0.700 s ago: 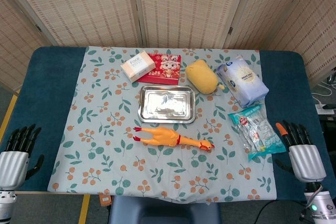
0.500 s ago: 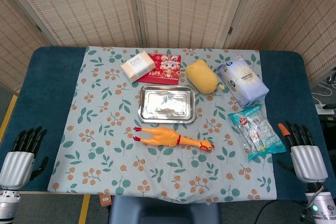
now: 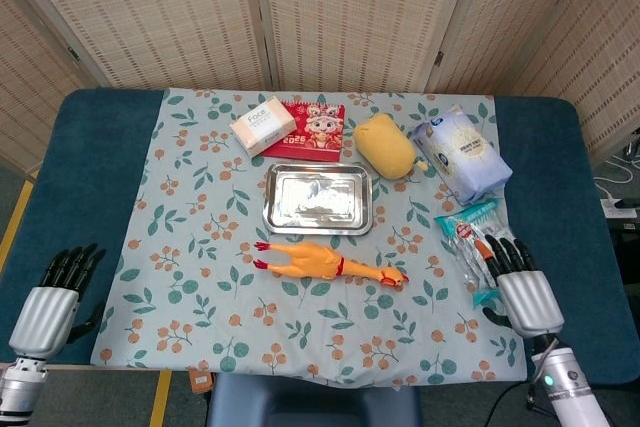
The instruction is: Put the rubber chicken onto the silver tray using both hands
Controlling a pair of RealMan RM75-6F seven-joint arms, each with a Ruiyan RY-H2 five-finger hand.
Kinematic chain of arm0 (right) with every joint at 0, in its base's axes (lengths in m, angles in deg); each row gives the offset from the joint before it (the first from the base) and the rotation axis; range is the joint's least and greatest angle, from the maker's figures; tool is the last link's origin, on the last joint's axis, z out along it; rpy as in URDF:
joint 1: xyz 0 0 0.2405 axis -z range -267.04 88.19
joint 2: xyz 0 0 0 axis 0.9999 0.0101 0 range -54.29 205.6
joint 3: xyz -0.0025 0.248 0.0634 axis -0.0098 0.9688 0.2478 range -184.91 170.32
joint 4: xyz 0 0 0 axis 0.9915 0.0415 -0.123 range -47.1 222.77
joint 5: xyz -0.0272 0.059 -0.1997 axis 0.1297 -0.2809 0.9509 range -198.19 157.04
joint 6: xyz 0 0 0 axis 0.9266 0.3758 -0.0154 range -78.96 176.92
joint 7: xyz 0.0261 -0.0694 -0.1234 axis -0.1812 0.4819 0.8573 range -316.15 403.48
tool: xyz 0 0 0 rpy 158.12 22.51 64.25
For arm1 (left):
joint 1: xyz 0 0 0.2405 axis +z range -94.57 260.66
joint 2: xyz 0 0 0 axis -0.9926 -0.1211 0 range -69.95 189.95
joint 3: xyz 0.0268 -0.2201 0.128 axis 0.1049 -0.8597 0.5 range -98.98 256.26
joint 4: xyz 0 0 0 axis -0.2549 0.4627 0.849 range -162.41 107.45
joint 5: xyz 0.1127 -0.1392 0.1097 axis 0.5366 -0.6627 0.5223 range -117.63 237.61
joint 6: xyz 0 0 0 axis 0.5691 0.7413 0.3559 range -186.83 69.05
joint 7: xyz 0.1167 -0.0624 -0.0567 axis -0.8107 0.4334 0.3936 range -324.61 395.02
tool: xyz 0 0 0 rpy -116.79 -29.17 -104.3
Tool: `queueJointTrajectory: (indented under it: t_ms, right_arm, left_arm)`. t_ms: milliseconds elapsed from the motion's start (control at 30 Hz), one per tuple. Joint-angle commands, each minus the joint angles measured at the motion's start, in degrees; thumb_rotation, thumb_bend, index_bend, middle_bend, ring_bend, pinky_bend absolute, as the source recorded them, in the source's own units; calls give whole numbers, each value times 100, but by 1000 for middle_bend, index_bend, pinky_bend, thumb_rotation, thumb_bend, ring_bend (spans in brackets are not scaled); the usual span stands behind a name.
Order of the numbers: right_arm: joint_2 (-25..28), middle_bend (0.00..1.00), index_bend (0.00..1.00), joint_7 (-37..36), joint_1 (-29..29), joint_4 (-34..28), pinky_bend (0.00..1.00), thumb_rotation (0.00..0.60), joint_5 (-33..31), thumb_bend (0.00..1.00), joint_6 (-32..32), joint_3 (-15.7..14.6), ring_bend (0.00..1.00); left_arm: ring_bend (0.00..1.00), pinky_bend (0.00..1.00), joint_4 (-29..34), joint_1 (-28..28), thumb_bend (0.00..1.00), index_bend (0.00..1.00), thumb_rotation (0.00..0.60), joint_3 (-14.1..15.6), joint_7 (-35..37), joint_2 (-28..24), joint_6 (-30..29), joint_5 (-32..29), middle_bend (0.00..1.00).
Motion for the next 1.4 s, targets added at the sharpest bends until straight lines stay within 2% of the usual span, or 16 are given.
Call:
queueJointTrajectory:
  t_ms: [33, 100, 233, 467, 667, 1000, 1333, 1400]
  right_arm:
    - [-515, 92, 79, 824, -523, -284, 135, 600, -917, 112, -515, 389, 5]
    - [-845, 150, 145, 1081, -662, -283, 188, 600, -1220, 114, -492, 523, 36]
    - [-1384, 193, 207, 1581, -925, -214, 205, 600, -1595, 134, -449, 647, 74]
    - [-2152, 200, 216, 2295, -1510, -19, 208, 600, -2724, 140, -644, 897, 82]
    - [-2651, 213, 238, 2513, -1860, 163, 221, 600, -3226, 143, -581, 984, 103]
    - [-3169, 300, 372, 2751, -2211, 471, 272, 600, -3556, 204, -283, 957, 192]
    - [-3483, 309, 389, 2862, -2414, 844, 283, 600, -3804, 208, -171, 893, 205]
    - [-3546, 332, 427, 2866, -2449, 906, 325, 600, -3770, 219, -94, 898, 247]
  left_arm:
    - [0, 55, -13, -19, 419, 0, 600, 22, 101, -37, 11, 18, 0]
    - [0, 55, -14, -23, 419, 0, 600, 15, 176, -64, 23, -11, 0]
    - [0, 55, -19, -29, 420, 0, 600, 9, 324, -117, 29, -40, 0]
    - [0, 55, -14, -28, 420, 0, 600, 22, 540, -207, 23, -45, 0]
    - [0, 55, -35, -34, 420, 0, 600, 12, 709, -254, 23, -71, 0]
    - [0, 55, -72, -48, 420, 0, 600, 6, 913, -310, 29, -86, 0]
    - [0, 56, -54, -46, 421, 0, 600, 12, 1030, -359, 36, -108, 0]
    - [0, 56, -52, -42, 422, 0, 600, 13, 1054, -369, 26, -106, 0]
